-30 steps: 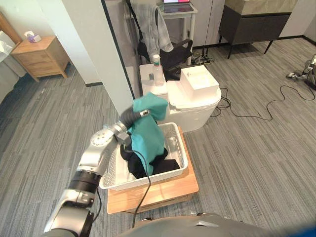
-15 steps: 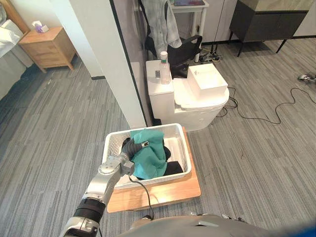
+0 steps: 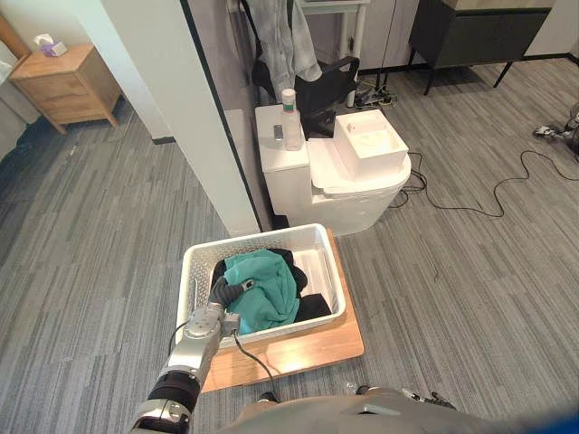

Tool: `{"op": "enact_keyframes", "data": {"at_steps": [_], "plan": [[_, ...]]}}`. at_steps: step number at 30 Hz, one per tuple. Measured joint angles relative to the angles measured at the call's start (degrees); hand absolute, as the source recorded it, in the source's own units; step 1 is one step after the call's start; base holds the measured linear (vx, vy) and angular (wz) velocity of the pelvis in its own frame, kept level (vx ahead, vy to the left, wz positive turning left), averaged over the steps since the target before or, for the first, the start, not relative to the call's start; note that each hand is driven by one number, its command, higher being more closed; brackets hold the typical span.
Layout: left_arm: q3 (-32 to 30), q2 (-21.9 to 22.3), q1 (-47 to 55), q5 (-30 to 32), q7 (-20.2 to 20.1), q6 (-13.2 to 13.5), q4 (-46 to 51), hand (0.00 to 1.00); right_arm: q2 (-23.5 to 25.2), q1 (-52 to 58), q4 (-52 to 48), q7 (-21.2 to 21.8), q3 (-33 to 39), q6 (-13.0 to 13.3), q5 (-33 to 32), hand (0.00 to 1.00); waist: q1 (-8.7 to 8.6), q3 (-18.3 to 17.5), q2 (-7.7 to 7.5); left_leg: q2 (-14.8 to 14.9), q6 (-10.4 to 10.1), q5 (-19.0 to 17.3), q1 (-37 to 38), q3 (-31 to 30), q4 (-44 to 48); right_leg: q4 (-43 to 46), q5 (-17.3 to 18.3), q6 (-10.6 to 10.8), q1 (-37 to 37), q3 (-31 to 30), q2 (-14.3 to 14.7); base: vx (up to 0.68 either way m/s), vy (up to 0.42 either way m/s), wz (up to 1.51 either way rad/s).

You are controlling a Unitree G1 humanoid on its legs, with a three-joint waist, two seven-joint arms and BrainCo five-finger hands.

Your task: Tidy the bed and pick cloth on bed and put in laundry

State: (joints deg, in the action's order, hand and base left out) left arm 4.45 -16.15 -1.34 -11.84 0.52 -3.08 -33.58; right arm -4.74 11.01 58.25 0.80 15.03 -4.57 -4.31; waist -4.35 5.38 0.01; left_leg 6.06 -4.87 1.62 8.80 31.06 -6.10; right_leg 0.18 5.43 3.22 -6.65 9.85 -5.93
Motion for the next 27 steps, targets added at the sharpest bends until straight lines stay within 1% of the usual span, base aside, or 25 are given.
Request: {"op": "enact_keyframes", "data": {"at_steps": [4,10,15,16,19,20,22,25,27], "plan": [[-0.36,0.00,0.00,-0.37,-0.07,0.07,0.02,0.00,-0.06,-0.01,-0.01,0.04,0.02,0.01,0.01,0.00,0.11,0.08,0.14,-0.01,0.00,0.00,0.19,-0.02,0.00,-0.03,0.00,0.00,-0.27,0.04,0.00,0.00,0.000,0.00],[-3.84,-0.27,0.01,-3.33,-0.21,0.06,1.42,0.00,-0.44,-0.02,-0.02,0.24,0.03,0.01,0.02,0.00,0.64,0.32,0.62,-0.02,0.03,0.10,0.46,-0.42,0.00,-0.02,-0.01,0.01,-1.21,0.38,-0.04,0.00,-0.002,0.03],[-6.26,-0.60,0.17,-4.63,-0.81,-0.57,3.94,0.00,-0.51,-0.10,-0.05,0.29,0.04,0.00,0.01,0.00,0.83,0.58,1.01,-0.06,0.12,0.24,0.81,-1.90,-0.02,0.02,0.20,0.05,-1.93,1.96,-0.18,-0.03,-0.010,0.14],[-6.80,-0.72,0.18,-4.71,-1.09,-0.64,4.42,0.00,-0.52,-0.10,-0.05,0.39,0.03,-0.03,0.01,0.00,1.11,0.58,1.01,-0.05,0.14,0.30,0.81,-2.17,-0.02,0.23,0.38,0.04,-1.95,2.12,-0.18,-0.02,-0.008,0.10],[-8.18,-1.04,0.22,-4.62,-1.86,-1.79,5.45,0.00,-0.51,-0.06,-0.04,0.85,0.08,-0.06,0.05,0.00,1.92,0.55,0.97,-0.07,0.15,0.36,0.58,-3.11,-0.02,0.71,0.81,0.03,-1.98,2.95,-0.29,-0.02,-0.009,0.14],[-8.48,-1.15,0.22,-4.53,-2.00,-2.04,5.45,0.00,-0.50,-0.07,-0.04,1.01,0.08,-0.07,0.05,0.00,1.94,0.53,0.93,-0.09,0.14,0.40,0.39,-3.41,-0.02,0.71,0.86,0.07,-2.00,3.21,-0.31,0.00,-0.008,0.21],[-9.76,-1.99,1.00,-4.54,-2.28,-3.29,5.45,0.00,-0.49,-0.52,-0.02,1.35,0.08,-0.10,0.09,0.00,2.37,0.54,0.85,-0.10,0.16,0.48,0.14,-3.76,-0.02,0.63,0.92,0.08,-2.03,3.67,-0.33,0.01,-0.005,0.12],[-11.91,-2.74,2.85,-4.97,-2.72,-5.22,5.39,0.00,-0.49,-1.46,-0.02,1.42,0.10,-0.11,0.08,0.00,2.54,0.60,0.69,-0.19,0.16,0.48,0.14,-4.13,-0.02,0.40,1.02,0.17,-2.40,4.12,-0.37,0.03,-0.002,0.08],[-13.13,-2.76,3.78,-5.03,-2.68,-5.59,5.24,0.00,-0.44,-1.87,0.04,1.57,0.13,-0.18,0.07,0.00,2.55,0.75,0.38,-0.24,0.16,0.48,0.09,-4.98,-0.02,0.01,1.05,0.18,-3.13,5.09,-0.38,0.03,-0.008,0.18]]}}
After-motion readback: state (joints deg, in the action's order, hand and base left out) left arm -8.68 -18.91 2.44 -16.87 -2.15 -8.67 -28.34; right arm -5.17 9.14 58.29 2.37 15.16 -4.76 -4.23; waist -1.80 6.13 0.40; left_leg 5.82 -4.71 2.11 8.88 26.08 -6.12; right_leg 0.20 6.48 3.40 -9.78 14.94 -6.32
